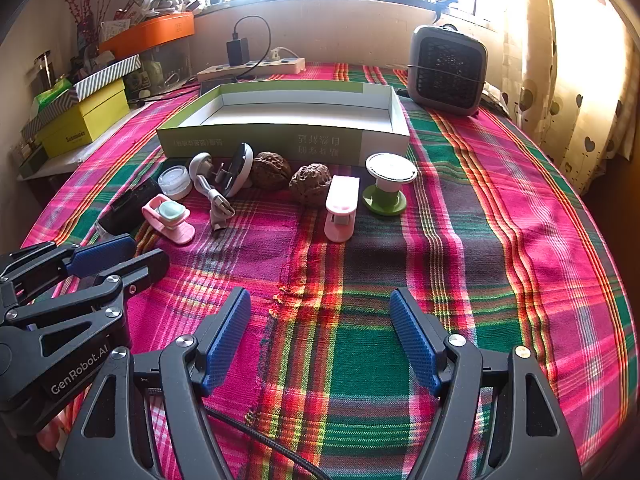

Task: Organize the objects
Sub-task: 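Move the left tool toward the black rectangular device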

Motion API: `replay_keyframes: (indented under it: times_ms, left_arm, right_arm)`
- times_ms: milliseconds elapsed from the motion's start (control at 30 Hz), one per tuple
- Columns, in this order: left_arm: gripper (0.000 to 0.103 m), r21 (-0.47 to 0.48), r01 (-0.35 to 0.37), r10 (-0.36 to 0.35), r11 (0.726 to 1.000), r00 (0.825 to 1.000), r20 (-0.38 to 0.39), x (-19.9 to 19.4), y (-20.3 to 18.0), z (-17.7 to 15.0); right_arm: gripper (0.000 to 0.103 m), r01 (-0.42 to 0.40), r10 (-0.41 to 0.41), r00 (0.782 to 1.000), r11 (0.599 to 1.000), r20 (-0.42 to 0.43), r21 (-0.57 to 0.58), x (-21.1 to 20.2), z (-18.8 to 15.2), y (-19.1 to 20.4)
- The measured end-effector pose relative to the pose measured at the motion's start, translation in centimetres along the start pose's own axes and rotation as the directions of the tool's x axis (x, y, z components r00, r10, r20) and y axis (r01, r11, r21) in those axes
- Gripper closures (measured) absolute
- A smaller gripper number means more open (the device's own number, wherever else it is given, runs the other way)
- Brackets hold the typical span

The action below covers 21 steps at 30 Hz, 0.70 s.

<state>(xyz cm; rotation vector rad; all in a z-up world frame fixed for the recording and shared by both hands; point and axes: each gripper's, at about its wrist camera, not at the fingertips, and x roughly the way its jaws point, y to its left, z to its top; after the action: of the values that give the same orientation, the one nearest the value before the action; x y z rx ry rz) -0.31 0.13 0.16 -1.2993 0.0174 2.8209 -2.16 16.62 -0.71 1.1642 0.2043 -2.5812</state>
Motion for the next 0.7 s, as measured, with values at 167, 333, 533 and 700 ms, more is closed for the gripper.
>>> replay_keyframes:
  times_ms: [167,333,533,700]
  left_arm:
    - [0.071,0.0,0.0,0.0,1.0,1.0,0.0,0.0,0.0,0.0]
    - [0.071,0.002,0.002,-0.002,1.0,1.0,0.0,0.0,0.0,0.0]
    - [0.071,0.004,0.041,-0.041,0.999,0.999,-0.013,-0.2,0.7,0.1]
    - [0.071,-0.007,0.062,-0.061,0.998,0.997,0.043,-1.8,1.9,0.1]
  right_arm:
    - [0.031,0.0,0.0,1.0,1.0,0.0,0.0,0.0,0.0,0.0]
    - [0.031,-0.001,0.001,1.0,1.0,0.001,0.0,0.0,-0.1,0.0]
    - [0.031,-0.016,0.016,1.0,1.0,-0.001,-0.002,0.1,0.1,-0.4]
    - [0.031,-0.029,0.029,1.0,0.999,-0.002,0.019,0.3,0.4,-1.3]
